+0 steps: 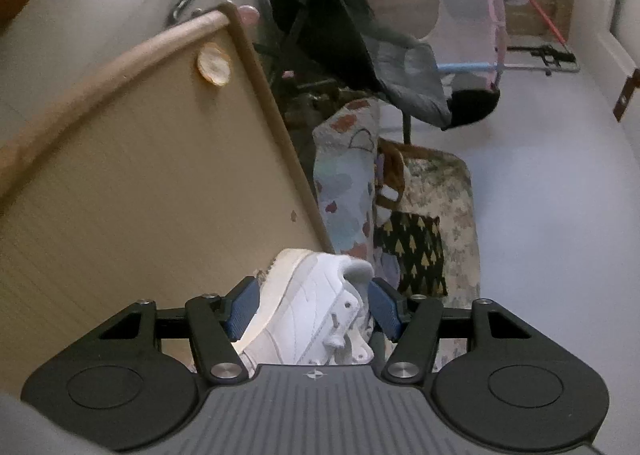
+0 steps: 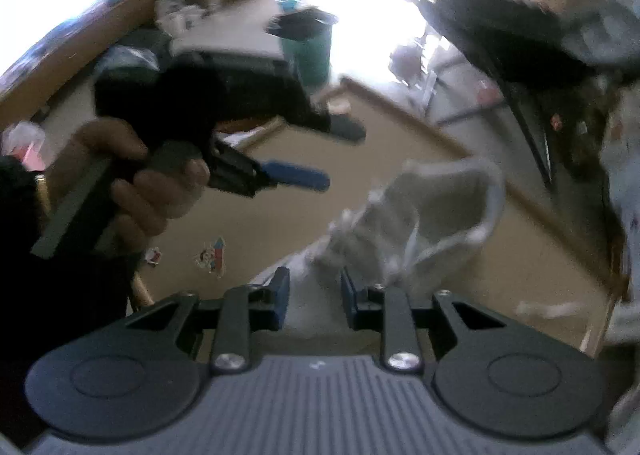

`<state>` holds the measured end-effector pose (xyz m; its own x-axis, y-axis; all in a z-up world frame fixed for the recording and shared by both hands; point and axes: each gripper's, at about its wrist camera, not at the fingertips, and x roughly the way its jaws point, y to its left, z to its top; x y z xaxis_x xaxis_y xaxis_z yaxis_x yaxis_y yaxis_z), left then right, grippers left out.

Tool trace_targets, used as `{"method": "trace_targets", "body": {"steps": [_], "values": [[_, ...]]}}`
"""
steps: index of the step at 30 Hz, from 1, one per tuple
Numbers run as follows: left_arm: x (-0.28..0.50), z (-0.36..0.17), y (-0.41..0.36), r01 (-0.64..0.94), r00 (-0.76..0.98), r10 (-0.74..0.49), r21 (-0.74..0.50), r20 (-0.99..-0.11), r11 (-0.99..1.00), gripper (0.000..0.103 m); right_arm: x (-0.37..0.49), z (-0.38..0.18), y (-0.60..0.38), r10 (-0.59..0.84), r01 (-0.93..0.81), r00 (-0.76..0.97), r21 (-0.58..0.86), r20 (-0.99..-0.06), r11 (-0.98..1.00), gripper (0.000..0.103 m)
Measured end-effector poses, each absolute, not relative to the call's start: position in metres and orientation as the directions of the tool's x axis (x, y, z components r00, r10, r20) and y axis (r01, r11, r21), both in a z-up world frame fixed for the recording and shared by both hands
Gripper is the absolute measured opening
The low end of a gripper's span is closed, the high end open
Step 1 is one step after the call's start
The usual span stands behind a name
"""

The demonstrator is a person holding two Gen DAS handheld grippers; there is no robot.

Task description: Lace up shoes with both hands

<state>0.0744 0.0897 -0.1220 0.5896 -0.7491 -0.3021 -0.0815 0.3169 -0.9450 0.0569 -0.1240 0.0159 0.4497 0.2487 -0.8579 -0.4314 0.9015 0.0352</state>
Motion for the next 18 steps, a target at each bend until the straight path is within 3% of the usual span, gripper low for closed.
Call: {"method": "trace_targets", "body": {"steps": [6,7,10,18], "values": [[0.067,-0.120,0.069,-0.034,0.604,-0.758,-0.958,-0.248,0.286,0.058,0.057,-0.006,-0.116,0.235,-0.337,0.443,0.082,-0.865,0.938,0.025],[0.066,-0.120,0.066,-0.025,0.602,-0.759,-0.956,-0.247,0.291,0.048,0.056,-0.008,-0.114,0.227,-0.336,0.441,0.076,-0.868,0.939,0.025],[0.063,-0.118,0.054,-0.003,0.588,-0.761,-0.941,-0.275,0.338,0.033,0.056,-0.010,-0.112,0.214,-0.324,0.437,0.068,-0.874,0.943,0.025],[0.067,-0.120,0.041,0.050,0.587,-0.768,-0.936,-0.256,0.350,0.020,0.054,-0.012,-0.105,0.190,-0.317,0.429,0.049,-0.883,0.947,0.025]]}}
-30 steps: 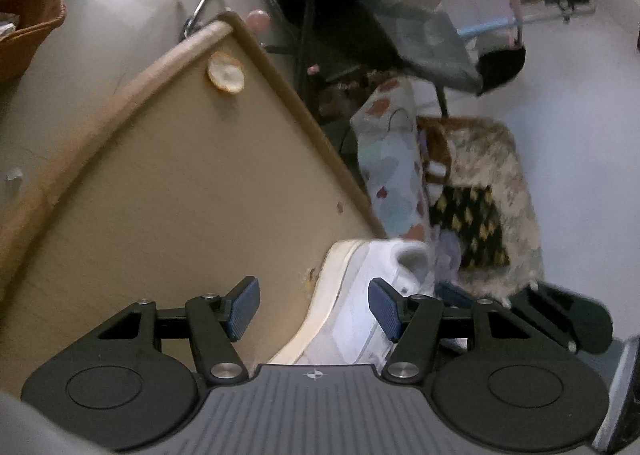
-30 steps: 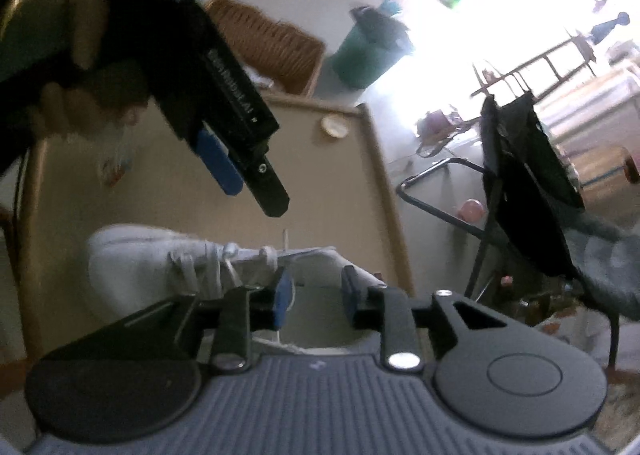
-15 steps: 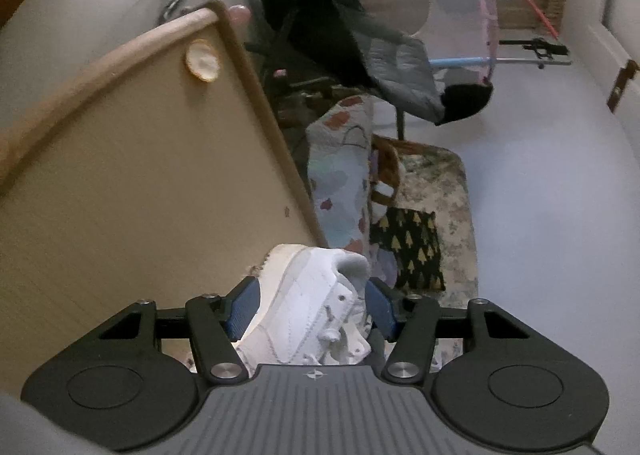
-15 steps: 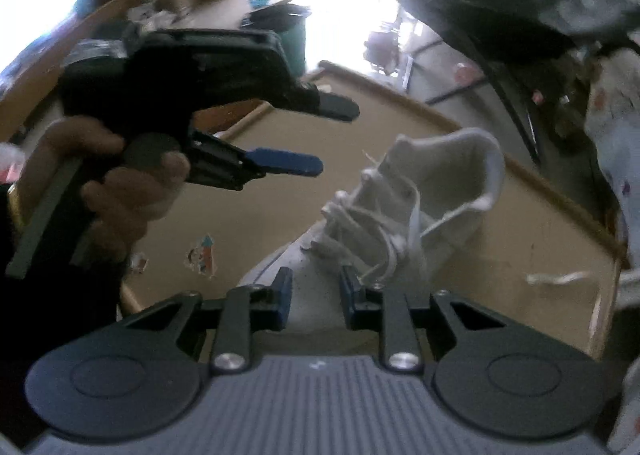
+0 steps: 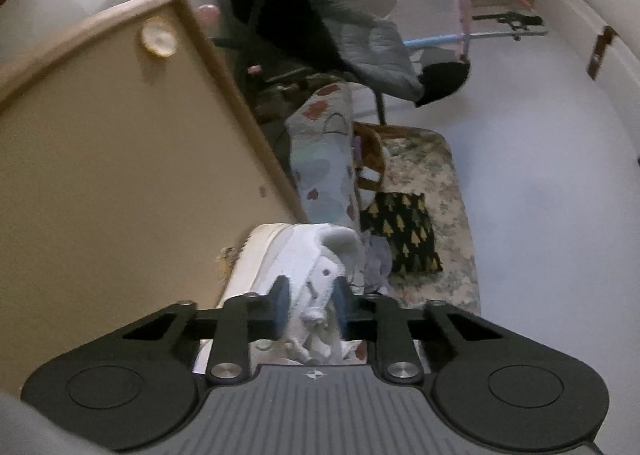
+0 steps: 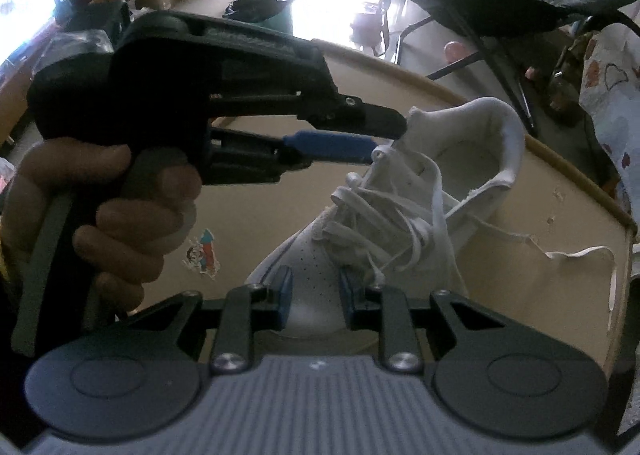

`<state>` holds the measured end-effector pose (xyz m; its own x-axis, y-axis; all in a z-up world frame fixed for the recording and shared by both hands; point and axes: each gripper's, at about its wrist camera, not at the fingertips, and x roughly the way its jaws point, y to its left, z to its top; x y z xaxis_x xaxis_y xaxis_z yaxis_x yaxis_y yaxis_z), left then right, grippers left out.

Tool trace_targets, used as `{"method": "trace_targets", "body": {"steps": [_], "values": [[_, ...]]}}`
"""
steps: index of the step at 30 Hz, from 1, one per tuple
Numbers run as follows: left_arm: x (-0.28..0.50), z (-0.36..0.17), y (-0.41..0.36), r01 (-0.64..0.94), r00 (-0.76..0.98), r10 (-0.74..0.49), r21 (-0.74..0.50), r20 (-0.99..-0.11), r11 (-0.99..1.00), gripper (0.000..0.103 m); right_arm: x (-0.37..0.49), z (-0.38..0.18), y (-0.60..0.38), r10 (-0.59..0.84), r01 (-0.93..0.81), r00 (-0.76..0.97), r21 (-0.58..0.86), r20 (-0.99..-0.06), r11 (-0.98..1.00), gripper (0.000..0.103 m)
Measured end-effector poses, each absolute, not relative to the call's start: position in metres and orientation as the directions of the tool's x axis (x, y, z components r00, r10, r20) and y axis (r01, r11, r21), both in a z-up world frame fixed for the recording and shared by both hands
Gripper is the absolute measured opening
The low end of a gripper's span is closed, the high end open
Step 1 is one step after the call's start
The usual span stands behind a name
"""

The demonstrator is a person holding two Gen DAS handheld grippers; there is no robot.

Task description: Lace up shoes with both hands

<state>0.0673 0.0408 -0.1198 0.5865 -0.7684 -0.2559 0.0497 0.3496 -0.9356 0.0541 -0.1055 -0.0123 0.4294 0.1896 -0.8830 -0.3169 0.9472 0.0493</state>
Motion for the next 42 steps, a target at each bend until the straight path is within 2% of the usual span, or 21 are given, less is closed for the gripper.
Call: {"method": "trace_targets", "body": {"steps": [2,11,12,42], "values": [[0.068,-0.120,0.042,0.069,0.593,-0.768,-0.935,-0.241,0.347,0.011,0.054,-0.012,-0.105,0.185,-0.319,0.429,0.043,-0.884,0.947,0.025],[0.071,-0.119,0.048,0.097,0.604,-0.759,-0.923,-0.242,0.371,0.010,0.052,-0.011,-0.104,0.182,-0.317,0.430,0.041,-0.884,0.947,0.025],[0.070,-0.119,0.050,0.095,0.607,-0.754,-0.919,-0.251,0.382,0.004,0.052,-0.012,-0.104,0.182,-0.317,0.430,0.041,-0.884,0.948,0.025],[0.063,-0.114,0.067,0.070,0.647,-0.705,-0.898,-0.291,0.435,0.004,0.053,-0.015,-0.111,0.196,-0.305,0.436,0.061,-0.878,0.951,0.025]]}}
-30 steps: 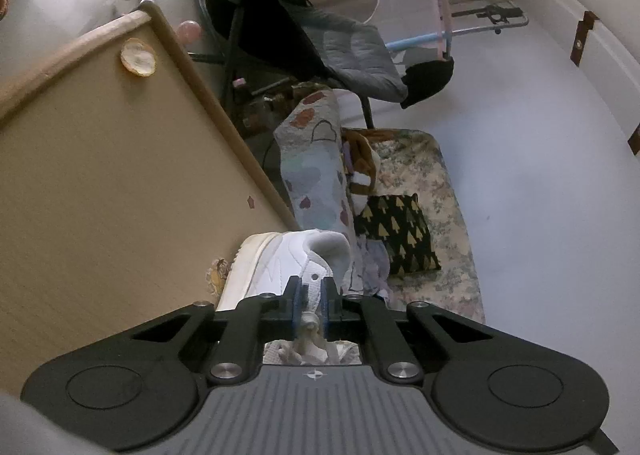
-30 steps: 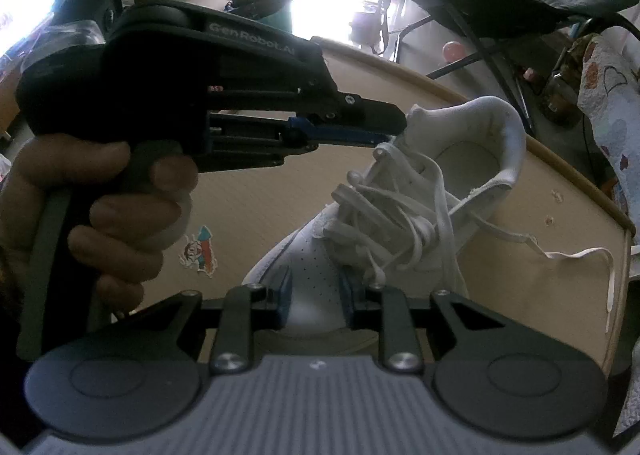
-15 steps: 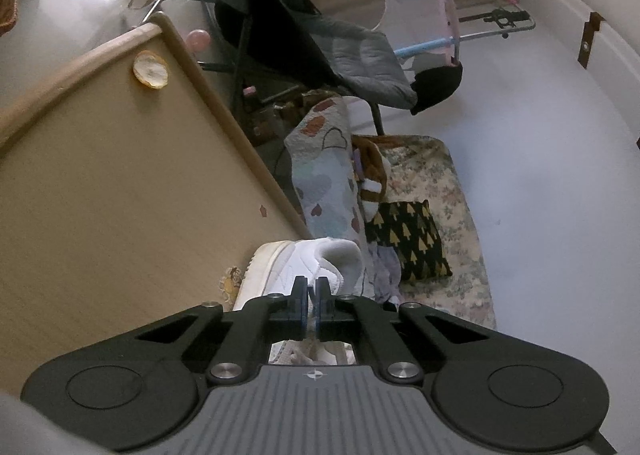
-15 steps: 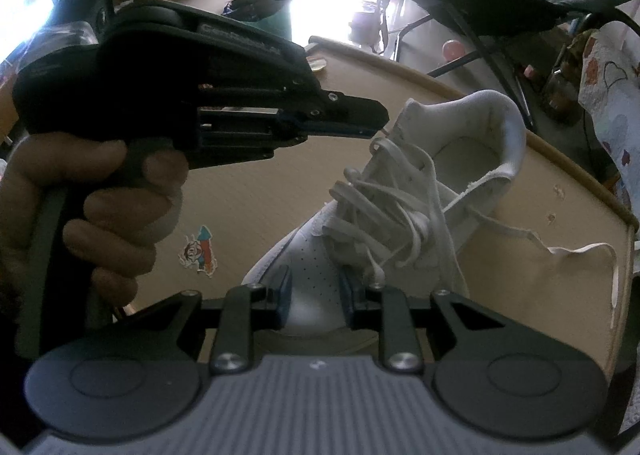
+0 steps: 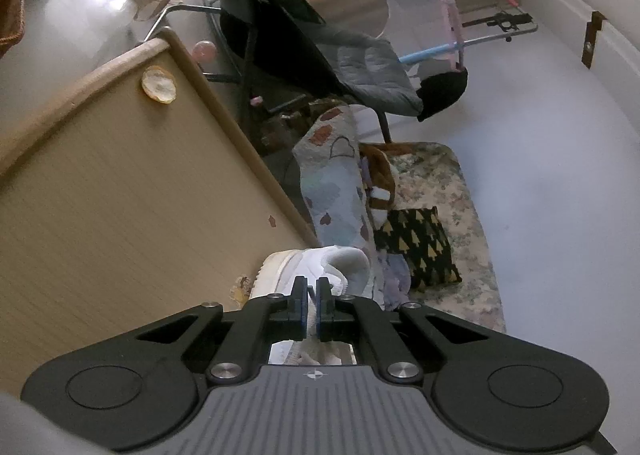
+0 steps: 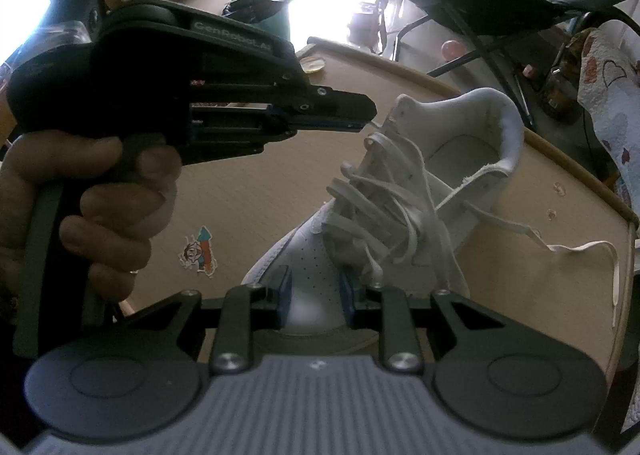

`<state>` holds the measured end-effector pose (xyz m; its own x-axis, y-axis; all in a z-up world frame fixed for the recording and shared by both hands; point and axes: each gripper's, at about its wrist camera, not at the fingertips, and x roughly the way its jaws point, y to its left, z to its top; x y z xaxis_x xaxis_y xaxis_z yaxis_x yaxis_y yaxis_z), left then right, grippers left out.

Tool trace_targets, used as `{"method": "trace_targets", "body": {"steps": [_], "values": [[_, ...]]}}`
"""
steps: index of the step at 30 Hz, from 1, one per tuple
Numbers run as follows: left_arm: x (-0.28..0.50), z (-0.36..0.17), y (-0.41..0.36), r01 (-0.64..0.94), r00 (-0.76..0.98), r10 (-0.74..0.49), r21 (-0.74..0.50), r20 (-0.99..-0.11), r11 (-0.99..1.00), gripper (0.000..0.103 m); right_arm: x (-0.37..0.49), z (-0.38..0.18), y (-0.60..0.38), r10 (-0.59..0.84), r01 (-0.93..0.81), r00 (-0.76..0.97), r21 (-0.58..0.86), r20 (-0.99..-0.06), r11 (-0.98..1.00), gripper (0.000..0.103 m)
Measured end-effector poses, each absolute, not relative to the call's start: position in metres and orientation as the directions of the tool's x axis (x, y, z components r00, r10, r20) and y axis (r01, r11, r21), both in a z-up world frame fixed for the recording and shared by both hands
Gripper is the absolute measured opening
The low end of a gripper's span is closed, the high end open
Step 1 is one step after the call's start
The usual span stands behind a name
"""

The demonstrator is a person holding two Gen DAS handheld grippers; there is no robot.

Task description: Lace up shoes with both hands

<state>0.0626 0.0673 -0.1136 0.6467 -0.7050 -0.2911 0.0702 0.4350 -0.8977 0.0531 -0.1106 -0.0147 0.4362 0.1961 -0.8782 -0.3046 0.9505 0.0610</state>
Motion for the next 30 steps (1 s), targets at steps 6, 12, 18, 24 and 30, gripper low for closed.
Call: {"method": "trace_targets", "body": {"steps": [6,12,18,24,30], "values": [[0.0629,-0.1127,0.0672,0.058,0.649,-0.698,-0.895,-0.303,0.442,0.006,0.0516,-0.0160,-0.1098,0.195,-0.304,0.437,0.060,-0.878,0.951,0.026],[0.0609,-0.1110,0.0664,0.048,0.655,-0.684,-0.885,-0.322,0.462,0.007,0.0517,-0.0166,-0.1098,0.196,-0.303,0.439,0.061,-0.877,0.951,0.026],[0.0593,-0.1125,0.0671,0.018,0.660,-0.663,-0.874,-0.355,0.486,0.007,0.0512,-0.0171,-0.1103,0.196,-0.304,0.438,0.060,-0.877,0.951,0.026],[0.0598,-0.1126,0.0686,0.000,0.665,-0.645,-0.864,-0.376,0.503,0.007,0.0507,-0.0167,-0.1105,0.195,-0.306,0.438,0.059,-0.878,0.950,0.026],[0.0610,-0.1098,0.0713,-0.025,0.679,-0.596,-0.825,-0.428,0.564,0.007,0.0499,-0.0159,-0.1116,0.199,-0.308,0.440,0.061,-0.876,0.949,0.025]]}}
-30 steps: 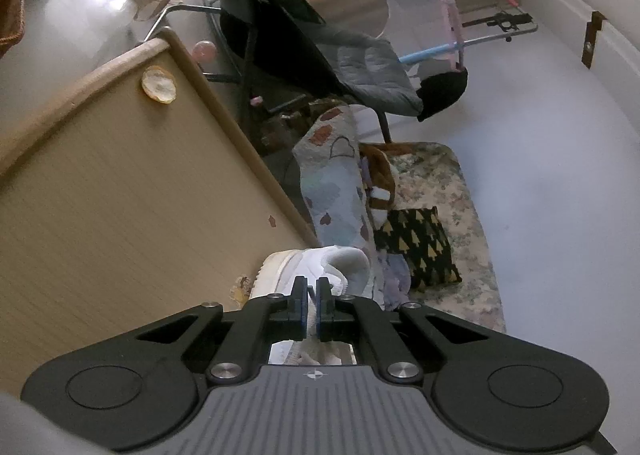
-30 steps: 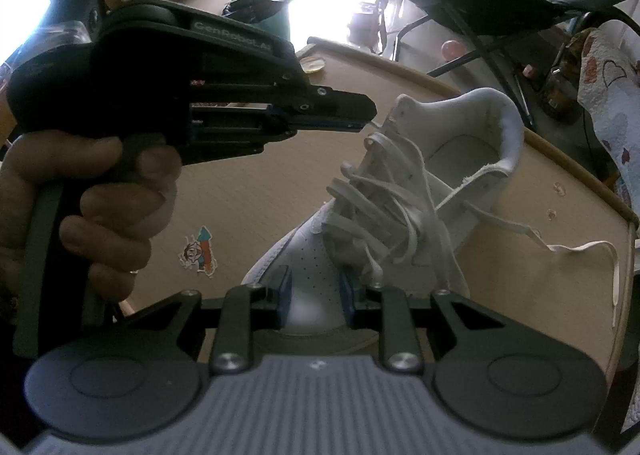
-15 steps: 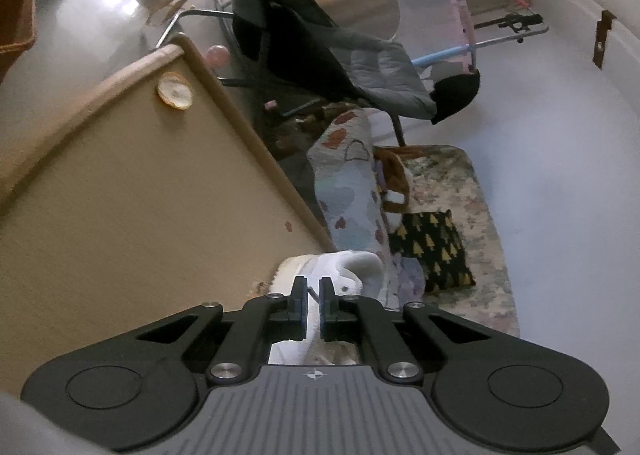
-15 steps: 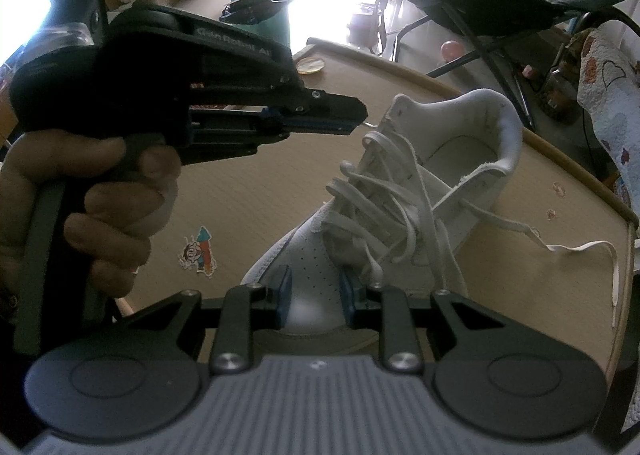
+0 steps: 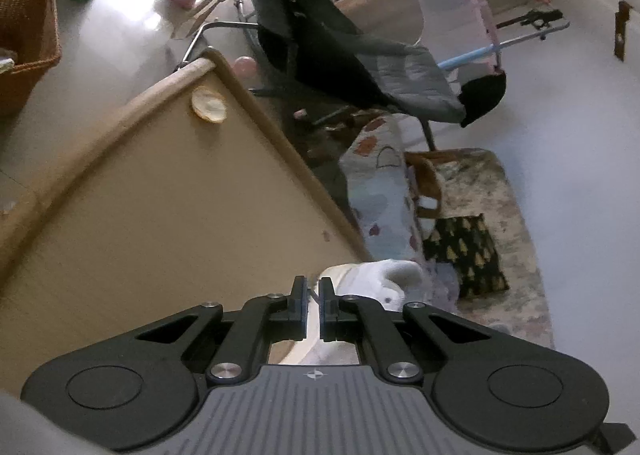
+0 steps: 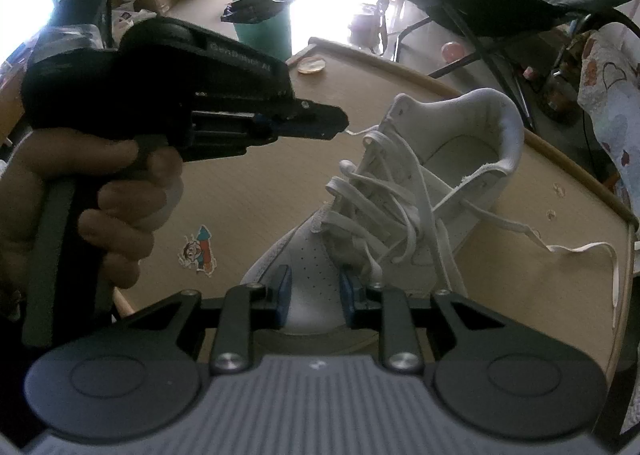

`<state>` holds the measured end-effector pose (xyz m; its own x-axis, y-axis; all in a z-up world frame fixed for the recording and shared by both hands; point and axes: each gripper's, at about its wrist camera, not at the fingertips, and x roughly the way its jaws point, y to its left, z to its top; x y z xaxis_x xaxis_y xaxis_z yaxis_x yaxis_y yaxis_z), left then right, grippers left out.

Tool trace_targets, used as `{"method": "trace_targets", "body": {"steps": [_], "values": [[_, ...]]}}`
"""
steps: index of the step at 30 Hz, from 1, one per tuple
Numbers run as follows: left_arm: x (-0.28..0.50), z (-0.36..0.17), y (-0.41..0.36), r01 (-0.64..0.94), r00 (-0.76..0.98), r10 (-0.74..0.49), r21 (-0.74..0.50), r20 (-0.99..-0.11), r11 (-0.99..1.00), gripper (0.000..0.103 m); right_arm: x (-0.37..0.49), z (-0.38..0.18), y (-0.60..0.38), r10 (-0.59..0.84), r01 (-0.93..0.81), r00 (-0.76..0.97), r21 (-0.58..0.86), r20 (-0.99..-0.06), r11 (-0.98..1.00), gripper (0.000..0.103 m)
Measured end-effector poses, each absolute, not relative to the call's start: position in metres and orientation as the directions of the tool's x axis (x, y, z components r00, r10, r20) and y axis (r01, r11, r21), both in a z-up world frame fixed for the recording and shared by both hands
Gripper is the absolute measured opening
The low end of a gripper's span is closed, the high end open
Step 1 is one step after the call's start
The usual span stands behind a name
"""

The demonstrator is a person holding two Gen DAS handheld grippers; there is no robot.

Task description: Lace up shoes with both hands

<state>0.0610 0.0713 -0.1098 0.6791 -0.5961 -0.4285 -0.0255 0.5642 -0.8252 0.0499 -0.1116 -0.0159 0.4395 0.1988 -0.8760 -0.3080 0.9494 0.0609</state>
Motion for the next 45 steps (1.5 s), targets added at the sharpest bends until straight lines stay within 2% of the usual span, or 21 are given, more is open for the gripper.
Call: {"method": "trace_targets", "body": {"steps": [9,14,21,30,35,45], "values": [[0.069,-0.103,0.079,-0.032,0.693,-0.545,-0.775,-0.472,0.631,0.007,0.049,-0.012,-0.113,0.199,-0.304,0.448,0.060,-0.872,0.951,0.026],[0.070,-0.101,0.082,-0.035,0.694,-0.546,-0.780,-0.469,0.625,0.007,0.044,-0.005,-0.108,0.168,-0.275,0.486,0.033,-0.857,0.961,0.028],[0.070,-0.099,0.080,-0.027,0.696,-0.545,-0.776,-0.468,0.631,0.006,0.051,0.009,-0.108,0.157,-0.171,0.568,0.070,-0.808,0.983,0.028],[0.059,-0.100,0.070,-0.036,0.699,-0.542,-0.781,-0.466,0.624,0.006,0.066,-0.005,-0.107,0.108,-0.102,0.580,0.059,-0.807,0.993,0.028],[0.055,-0.101,0.067,-0.043,0.699,-0.545,-0.787,-0.464,0.615,0.006,0.078,-0.022,-0.099,0.066,-0.097,0.567,0.012,-0.821,0.995,0.029],[0.045,-0.106,0.064,-0.052,0.693,-0.550,-0.793,-0.467,0.608,0.006,0.073,-0.038,-0.085,0.017,-0.192,0.598,-0.122,-0.801,0.974,0.034]]}}
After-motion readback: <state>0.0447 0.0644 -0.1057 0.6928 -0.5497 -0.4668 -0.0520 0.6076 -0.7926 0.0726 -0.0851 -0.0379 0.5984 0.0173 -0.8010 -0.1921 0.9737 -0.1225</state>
